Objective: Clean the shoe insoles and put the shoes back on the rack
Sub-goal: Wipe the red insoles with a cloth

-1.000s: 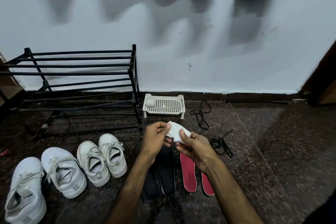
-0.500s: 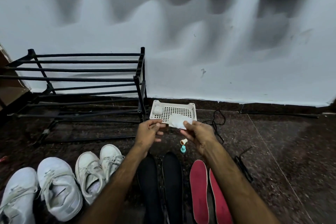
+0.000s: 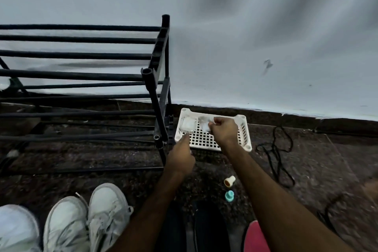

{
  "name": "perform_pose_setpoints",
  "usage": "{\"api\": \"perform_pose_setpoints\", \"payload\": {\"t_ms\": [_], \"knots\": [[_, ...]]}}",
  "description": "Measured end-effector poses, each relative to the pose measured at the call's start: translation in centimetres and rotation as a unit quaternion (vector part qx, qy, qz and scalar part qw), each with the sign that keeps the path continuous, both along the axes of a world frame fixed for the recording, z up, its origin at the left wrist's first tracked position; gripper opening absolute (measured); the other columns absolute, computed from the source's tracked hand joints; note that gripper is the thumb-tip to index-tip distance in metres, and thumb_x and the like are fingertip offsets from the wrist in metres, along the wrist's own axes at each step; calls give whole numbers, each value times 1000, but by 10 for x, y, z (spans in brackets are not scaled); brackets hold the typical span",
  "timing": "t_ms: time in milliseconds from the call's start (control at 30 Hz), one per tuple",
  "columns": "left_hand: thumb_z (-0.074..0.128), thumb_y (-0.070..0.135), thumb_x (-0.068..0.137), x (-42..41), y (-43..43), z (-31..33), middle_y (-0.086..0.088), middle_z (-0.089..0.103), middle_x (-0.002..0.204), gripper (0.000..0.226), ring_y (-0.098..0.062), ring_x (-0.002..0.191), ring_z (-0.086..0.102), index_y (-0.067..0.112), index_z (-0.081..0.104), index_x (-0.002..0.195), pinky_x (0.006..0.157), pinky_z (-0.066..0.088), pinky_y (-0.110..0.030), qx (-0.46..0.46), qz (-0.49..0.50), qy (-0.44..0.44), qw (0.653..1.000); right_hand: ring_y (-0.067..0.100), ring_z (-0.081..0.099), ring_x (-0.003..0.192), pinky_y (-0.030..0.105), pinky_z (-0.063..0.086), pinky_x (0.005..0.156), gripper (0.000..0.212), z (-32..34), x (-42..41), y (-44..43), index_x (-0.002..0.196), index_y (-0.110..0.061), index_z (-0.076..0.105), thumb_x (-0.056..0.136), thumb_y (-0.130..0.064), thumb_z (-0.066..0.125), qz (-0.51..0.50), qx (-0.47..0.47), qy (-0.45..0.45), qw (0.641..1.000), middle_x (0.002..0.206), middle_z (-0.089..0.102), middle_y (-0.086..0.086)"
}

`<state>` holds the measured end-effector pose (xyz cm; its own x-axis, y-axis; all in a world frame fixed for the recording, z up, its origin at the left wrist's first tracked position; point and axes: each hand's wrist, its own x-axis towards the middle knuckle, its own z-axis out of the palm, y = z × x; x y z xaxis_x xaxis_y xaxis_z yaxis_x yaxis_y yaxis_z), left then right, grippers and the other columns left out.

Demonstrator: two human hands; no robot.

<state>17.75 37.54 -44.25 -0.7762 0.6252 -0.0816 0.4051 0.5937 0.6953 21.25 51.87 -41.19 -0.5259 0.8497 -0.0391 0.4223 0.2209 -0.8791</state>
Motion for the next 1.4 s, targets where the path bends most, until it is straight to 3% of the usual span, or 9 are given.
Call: {"api": "perform_pose_setpoints", "payload": {"t_ms": [100, 167, 267, 367, 500, 833, 1033, 1200, 1400], "knots": [[43, 1, 92, -6, 11, -19, -10, 42, 147, 61, -26, 132, 42, 13, 28, 150, 104, 35, -29, 14, 24, -30, 999, 16, 58, 71, 22, 35, 64, 17, -9, -30, 11, 72, -8, 71, 86, -16, 66, 49, 93, -21, 994, 60, 63, 1], [43, -4, 89, -8, 17, -26, -13, 50, 138, 63, -27, 122, 49, 12, 30, 149, 97, 39, -29, 39, 32, -26, 998, 10, 55, 67, 17, 30, 59, 21, -15, -54, 16, 77, -7, 74, 87, -24, 68, 74, 132, -13, 988, 62, 67, 5], [44, -8, 85, -11, 26, -36, -12, 59, 126, 63, -28, 114, 55, 14, 39, 144, 94, 42, -30, 59, 51, -25, 997, 24, 67, 80, 23, 36, 62, 12, -22, -86, 19, 89, -11, 74, 85, -12, 62, 107, 218, -62, 968, 85, 73, 11], [43, -6, 85, -9, 28, -47, -8, 52, 139, 63, -26, 129, 46, 16, 41, 144, 105, 40, -34, 67, 67, -30, 995, 35, 63, 94, 33, 45, 71, 26, -26, -97, 12, 100, -8, 67, 82, 0, 51, 179, 323, -185, 911, 100, 68, 17], [43, -4, 90, -7, 19, -59, -8, 40, 150, 60, -23, 134, 41, 15, 36, 147, 105, 37, -28, 62, 67, -47, 995, 35, 59, 107, 37, 46, 84, 25, -45, -94, 0, 113, -3, 60, 91, -10, 51, 276, 349, -308, 841, 118, 61, 17], [49, 4, 90, 6, 13, -61, -5, 59, 131, 57, -24, 122, 53, 21, 41, 144, 103, 43, -33, 55, 64, -35, 996, 32, 60, 109, 40, 43, 93, 25, -48, -84, -4, 115, -7, 59, 93, -9, 49, 281, 429, -368, 776, 119, 61, 13], [49, 10, 93, 8, 13, -59, -3, 49, 143, 57, -21, 130, 45, 20, 34, 148, 109, 37, -31, 50, 53, -33, 997, 31, 57, 112, 42, 38, 99, 26, -45, -91, 6, 115, -10, 59, 95, -24, 53, 261, 402, -336, 810, 119, 62, 13], [49, 12, 94, 7, 9, -62, -3, 49, 142, 57, -22, 131, 44, 20, 33, 148, 108, 38, -32, 38, 43, -37, 998, 31, 51, 120, 47, 33, 103, 58, -66, -99, 7, 126, -7, 50, 97, -56, 35, 290, 296, -354, 839, 129, 57, 13], [51, 13, 91, -1, 7, -64, 0, 56, 133, 54, -21, 122, 53, 27, 39, 142, 99, 46, -34, 48, 37, -29, 998, 31, 24, 141, 45, 23, 115, 65, -91, -106, 6, 147, 0, 23, 101, -46, 31, 310, 274, -332, 847, 155, 24, 16]]}}
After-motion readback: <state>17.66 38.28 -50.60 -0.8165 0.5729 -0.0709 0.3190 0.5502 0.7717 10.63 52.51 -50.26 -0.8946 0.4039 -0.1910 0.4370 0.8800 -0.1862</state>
